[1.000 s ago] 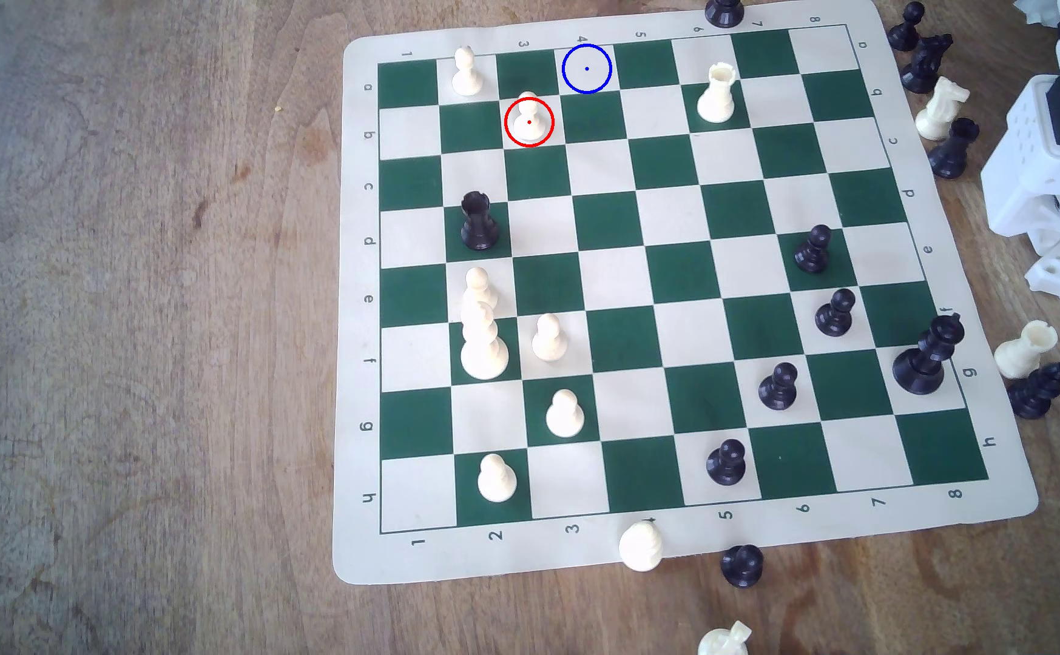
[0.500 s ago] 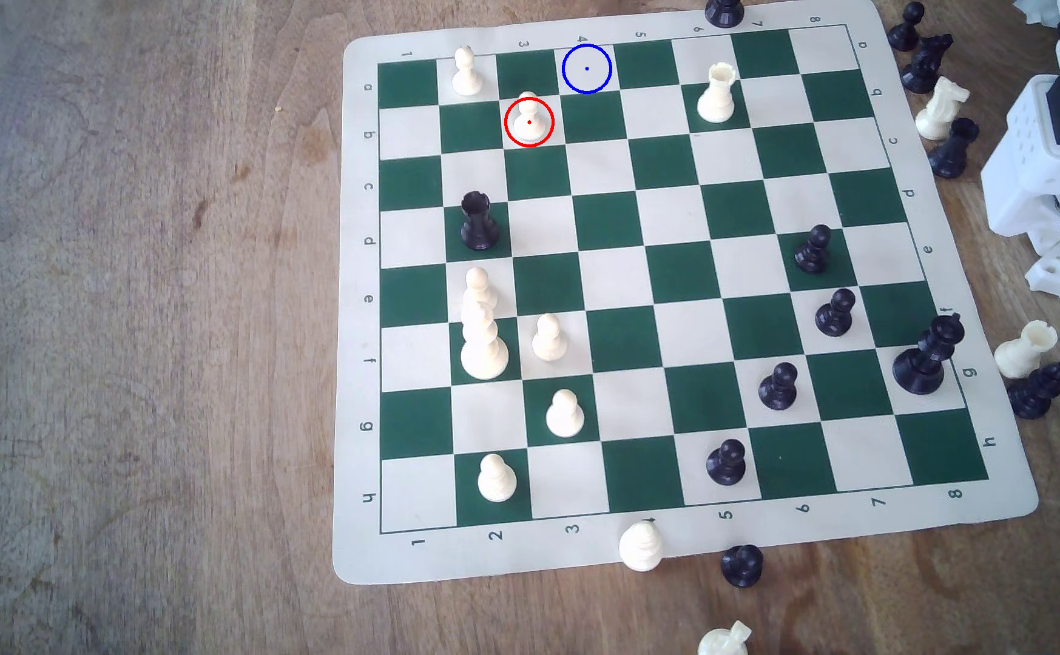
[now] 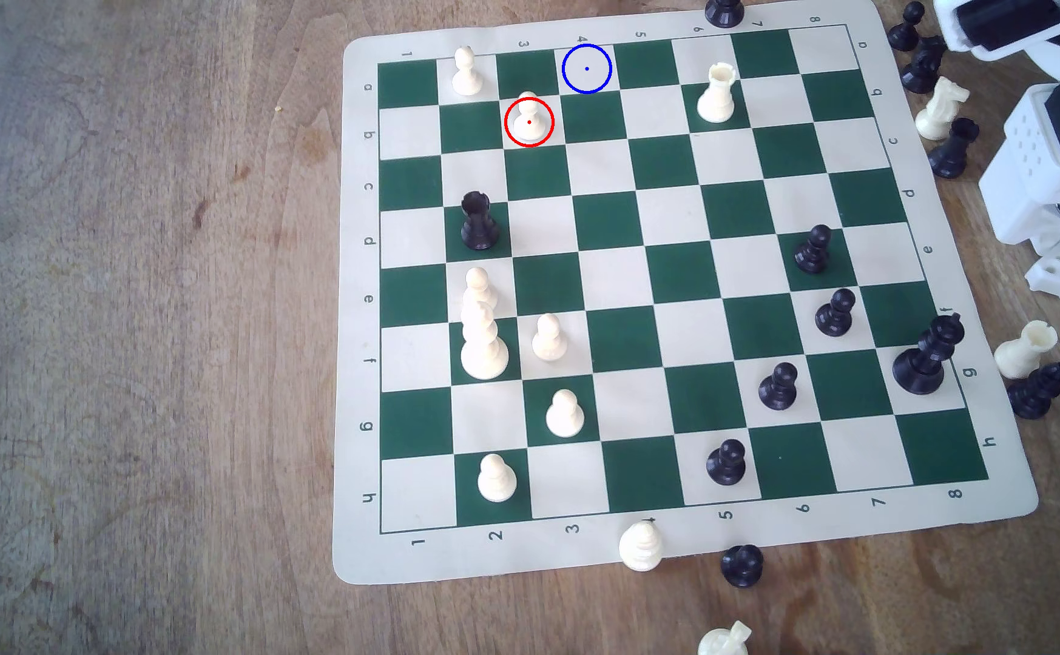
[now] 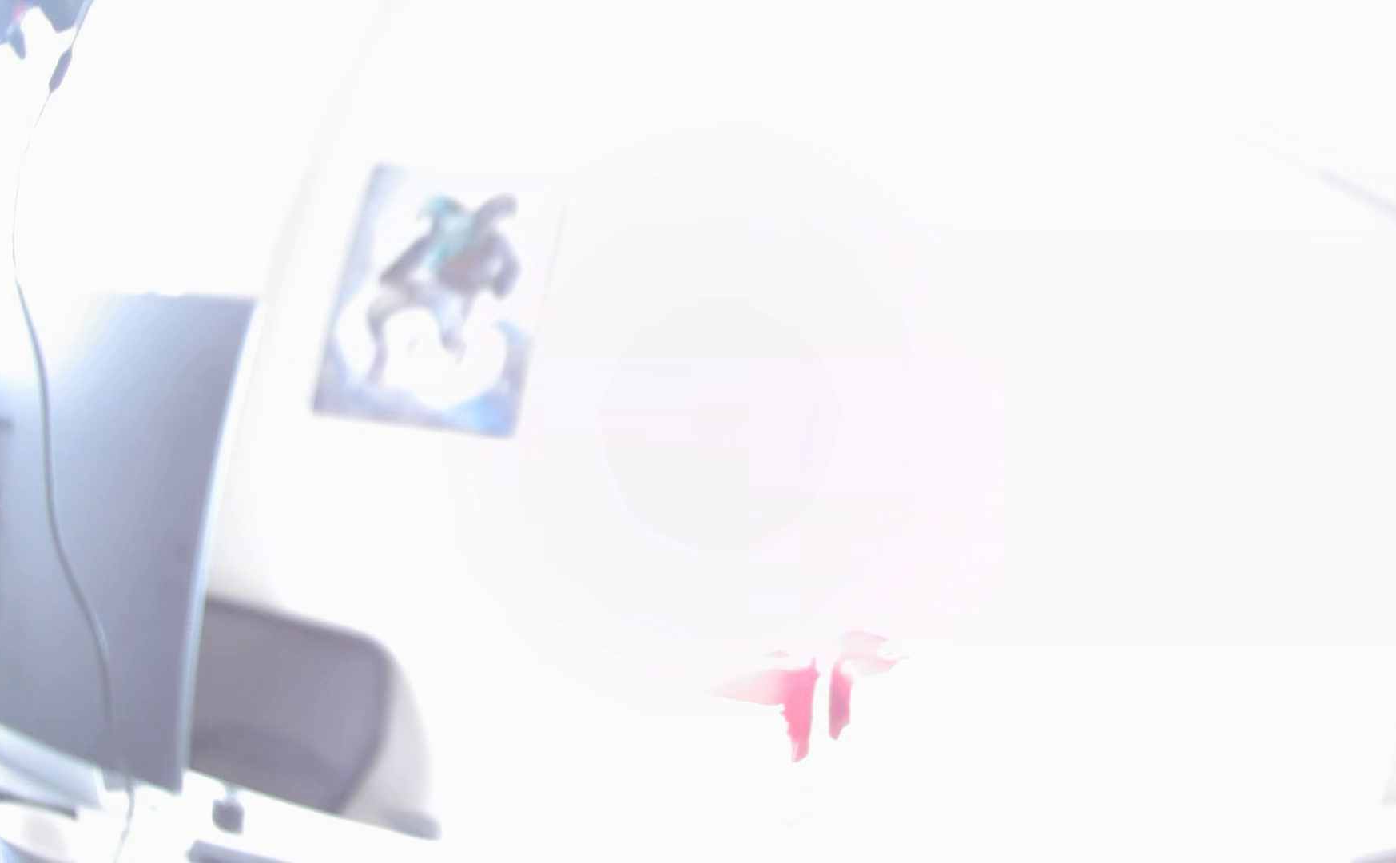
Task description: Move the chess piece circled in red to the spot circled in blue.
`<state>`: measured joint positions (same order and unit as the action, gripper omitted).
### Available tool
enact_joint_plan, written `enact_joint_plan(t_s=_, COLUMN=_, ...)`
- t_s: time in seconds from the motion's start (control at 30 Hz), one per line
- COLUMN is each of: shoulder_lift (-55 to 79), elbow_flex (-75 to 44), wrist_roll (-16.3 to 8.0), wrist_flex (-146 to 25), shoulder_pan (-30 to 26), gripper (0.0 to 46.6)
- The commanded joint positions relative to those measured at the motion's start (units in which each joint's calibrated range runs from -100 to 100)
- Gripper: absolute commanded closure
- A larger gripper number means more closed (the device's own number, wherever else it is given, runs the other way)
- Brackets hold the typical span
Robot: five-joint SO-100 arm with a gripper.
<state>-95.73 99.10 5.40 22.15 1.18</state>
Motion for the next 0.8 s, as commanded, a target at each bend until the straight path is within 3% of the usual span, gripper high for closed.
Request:
enact_joint_plan(t_s=0.0, shoulder_lift=0.0, elbow_flex=0.8, wrist_roll=-0.6, wrist_flex=-8.6, shoulder_pan=0.7, gripper=45.6)
enact_joint_plan(t_s=0.13, shoulder_lift=-0.1, elbow_flex=-5.7, wrist_roll=-3.5, wrist_flex=-29.2, shoulder_pan=2.1, gripper=44.8)
enact_joint_plan(t_s=0.2, shoulder_lift=0.9, elbow_flex=-9.0, wrist_roll=-4.3, wrist_flex=-38.0, shoulder_pan=2.2, gripper=41.7)
enact_joint_plan(t_s=0.27, shoulder_lift=3.9, elbow_flex=-11.4, wrist_roll=-4.8, wrist_flex=-41.9, shoulder_pan=2.8, gripper=41.7)
enact_joint_plan(t_s=0.37, shoulder_lift=12.5, elbow_flex=-17.0, wrist_roll=-5.8, wrist_flex=-45.6, shoulder_pan=4.9, gripper=42.3)
enact_joint_plan(t_s=0.5, shoulder_lift=27.1, elbow_flex=-27.3, wrist_roll=-6.5, wrist_flex=-51.1, shoulder_pan=6.4, gripper=39.4)
enact_joint_plan(t_s=0.77, shoulder_lift=57.3, elbow_flex=-54.6, wrist_roll=-9.5, wrist_flex=-58.2, shoulder_pan=11.3, gripper=37.2)
